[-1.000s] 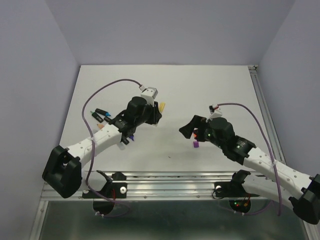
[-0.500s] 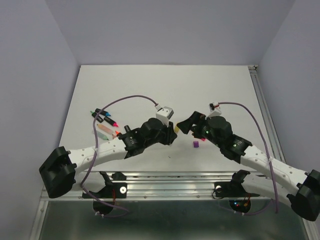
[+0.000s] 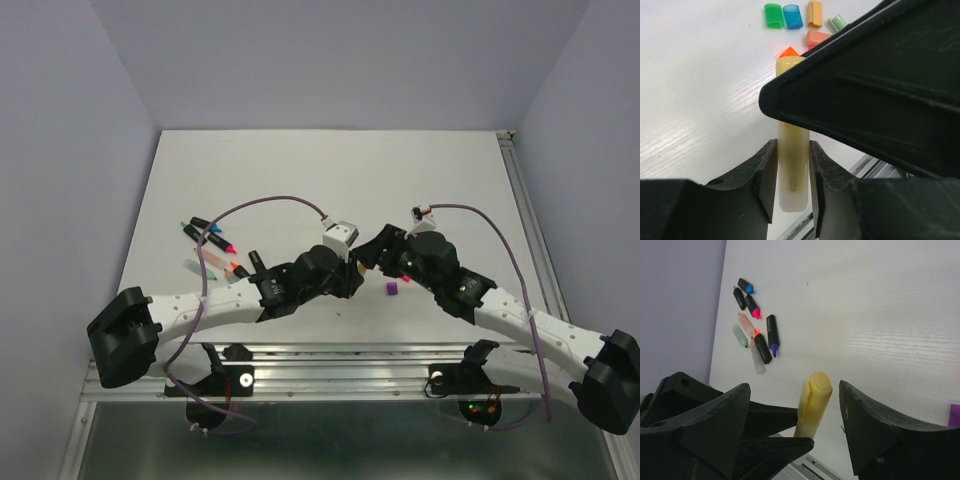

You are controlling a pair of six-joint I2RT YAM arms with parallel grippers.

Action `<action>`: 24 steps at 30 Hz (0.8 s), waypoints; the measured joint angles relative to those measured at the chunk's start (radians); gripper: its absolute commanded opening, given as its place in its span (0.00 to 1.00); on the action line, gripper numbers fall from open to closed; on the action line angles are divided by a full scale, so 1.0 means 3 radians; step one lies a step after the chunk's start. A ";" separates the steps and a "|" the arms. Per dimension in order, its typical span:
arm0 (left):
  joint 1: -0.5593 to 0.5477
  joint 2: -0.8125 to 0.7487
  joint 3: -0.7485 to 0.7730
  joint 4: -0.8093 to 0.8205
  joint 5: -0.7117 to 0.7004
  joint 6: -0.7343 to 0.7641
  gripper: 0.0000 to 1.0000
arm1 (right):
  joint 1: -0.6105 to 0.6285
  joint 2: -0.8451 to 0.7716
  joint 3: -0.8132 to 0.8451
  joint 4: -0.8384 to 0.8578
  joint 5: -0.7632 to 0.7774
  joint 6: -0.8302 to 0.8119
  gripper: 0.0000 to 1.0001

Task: Open the pen caps

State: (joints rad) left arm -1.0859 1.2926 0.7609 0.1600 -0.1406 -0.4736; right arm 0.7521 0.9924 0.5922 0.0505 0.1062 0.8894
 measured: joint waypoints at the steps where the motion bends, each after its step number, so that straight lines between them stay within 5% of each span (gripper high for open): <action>1: -0.0003 0.0000 0.0009 0.0003 -0.0004 -0.0005 0.00 | 0.0000 0.0005 -0.0003 -0.0005 -0.0008 0.0005 0.77; 14: -0.0048 -0.0121 0.0023 0.0001 -0.0069 -0.0038 0.00 | 0.0000 0.0057 -0.0004 -0.0045 -0.0111 0.0069 0.43; 18: -0.0076 -0.0193 0.0023 -0.0011 -0.0060 -0.0048 0.00 | 0.0000 0.0098 -0.0004 -0.0015 -0.0158 0.0141 0.11; 24: -0.0078 -0.0427 -0.0111 0.0051 -0.0057 -0.0117 0.00 | 0.0017 0.0043 -0.0004 0.0070 -0.0197 0.0225 0.03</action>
State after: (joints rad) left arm -1.1091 1.1645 0.7277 0.1753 -0.1577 -0.5087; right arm 0.7570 1.0054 0.5911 0.0715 0.0471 0.9569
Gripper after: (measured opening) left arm 0.378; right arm 0.291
